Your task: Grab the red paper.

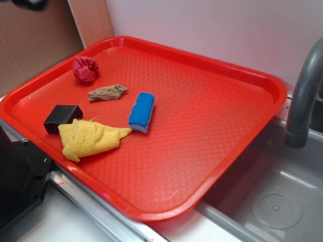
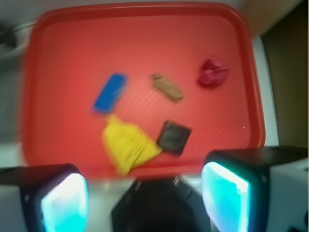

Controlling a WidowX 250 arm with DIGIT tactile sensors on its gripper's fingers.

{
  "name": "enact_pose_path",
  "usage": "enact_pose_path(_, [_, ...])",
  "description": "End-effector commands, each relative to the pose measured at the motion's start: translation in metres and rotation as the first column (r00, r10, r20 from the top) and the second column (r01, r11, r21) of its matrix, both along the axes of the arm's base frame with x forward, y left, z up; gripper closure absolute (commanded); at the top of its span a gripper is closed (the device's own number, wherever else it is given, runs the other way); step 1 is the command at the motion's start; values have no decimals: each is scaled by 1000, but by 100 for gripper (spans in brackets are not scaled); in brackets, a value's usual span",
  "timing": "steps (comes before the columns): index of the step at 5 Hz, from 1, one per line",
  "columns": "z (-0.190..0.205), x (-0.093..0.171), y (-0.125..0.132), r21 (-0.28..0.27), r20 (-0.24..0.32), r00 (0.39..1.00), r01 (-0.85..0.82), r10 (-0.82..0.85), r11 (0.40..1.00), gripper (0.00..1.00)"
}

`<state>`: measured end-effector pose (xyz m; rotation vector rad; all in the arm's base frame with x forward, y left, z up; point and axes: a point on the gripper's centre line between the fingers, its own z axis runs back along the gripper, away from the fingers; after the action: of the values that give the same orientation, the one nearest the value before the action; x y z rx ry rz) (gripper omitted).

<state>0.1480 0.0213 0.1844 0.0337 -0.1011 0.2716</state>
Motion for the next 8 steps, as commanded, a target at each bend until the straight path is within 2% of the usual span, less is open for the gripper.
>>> enact_pose_path(1, [-60,37,62,63,97,921,-384,377,921,0])
enact_pose_path(2, [-80,38,92,73,144,854,-512,499,856,0])
enact_pose_path(3, [-87,39,116,83,135,830,-554,542,828,0])
enact_pose_path(4, [-103,55,126,86,107,830,-556,547,827,0])
enact_pose_path(6, [-138,77,144,105,90,874,-486,478,868,0])
enact_pose_path(8, [-167,78,124,132,52,917,-399,395,908,0])
